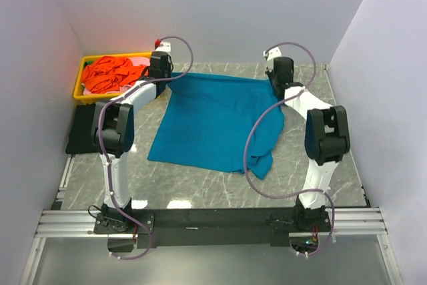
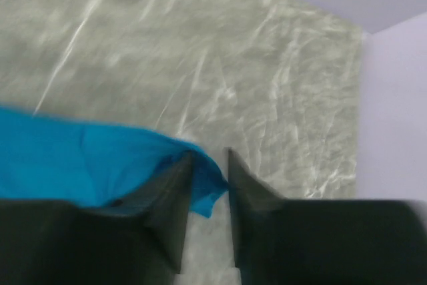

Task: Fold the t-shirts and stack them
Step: Flatten the tshirt out

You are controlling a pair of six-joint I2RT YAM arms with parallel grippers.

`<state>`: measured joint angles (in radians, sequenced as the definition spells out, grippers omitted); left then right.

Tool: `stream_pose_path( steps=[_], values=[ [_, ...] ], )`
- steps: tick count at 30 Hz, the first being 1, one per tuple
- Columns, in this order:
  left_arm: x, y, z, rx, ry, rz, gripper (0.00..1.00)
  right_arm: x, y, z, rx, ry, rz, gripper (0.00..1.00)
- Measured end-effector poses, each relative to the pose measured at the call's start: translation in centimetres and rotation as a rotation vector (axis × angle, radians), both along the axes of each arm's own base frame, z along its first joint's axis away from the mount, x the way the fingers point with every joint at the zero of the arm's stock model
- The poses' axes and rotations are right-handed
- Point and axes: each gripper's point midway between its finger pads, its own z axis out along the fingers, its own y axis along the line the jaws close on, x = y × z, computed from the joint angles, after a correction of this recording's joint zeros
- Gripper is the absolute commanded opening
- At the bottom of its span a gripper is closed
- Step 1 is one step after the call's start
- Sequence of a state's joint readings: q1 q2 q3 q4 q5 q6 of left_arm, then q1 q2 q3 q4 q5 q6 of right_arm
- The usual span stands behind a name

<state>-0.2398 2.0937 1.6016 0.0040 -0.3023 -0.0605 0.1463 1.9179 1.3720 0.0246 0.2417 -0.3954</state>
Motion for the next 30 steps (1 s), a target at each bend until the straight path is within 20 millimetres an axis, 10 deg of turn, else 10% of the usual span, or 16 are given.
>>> stream_pose_path(
  steps=[4, 9, 19, 22, 30],
  values=[
    [1.2, 0.8, 1.9, 0.0, -0.06, 0.042, 0.74, 2.6, -1.1, 2.2, 0.009, -0.058, -0.102, 0.6],
    [0.9, 1.3, 4.7, -0.044, -0.113, 0.073, 0.84, 1.8, -0.9, 5.6, 0.154, -0.1, -0.174, 0.7],
    [-10.5, -4.4, 13.5, -0.228, -0.156, -0.04, 0.8, -12.7, 3.6, 5.4, 0.565, 0.022, -0.125, 0.68],
    [-15.1, -6.5, 12.3, -0.267, -0.105, -0.104, 0.8, -17.5, 5.0, 3.0, 0.617, 0.103, -0.109, 0.68],
    [-23.1, -6.7, 1.3, -0.195, 0.223, -0.156, 0.8, -28.1, 10.5, -2.6, 0.64, 0.334, 0.002, 0.68]
  ],
)
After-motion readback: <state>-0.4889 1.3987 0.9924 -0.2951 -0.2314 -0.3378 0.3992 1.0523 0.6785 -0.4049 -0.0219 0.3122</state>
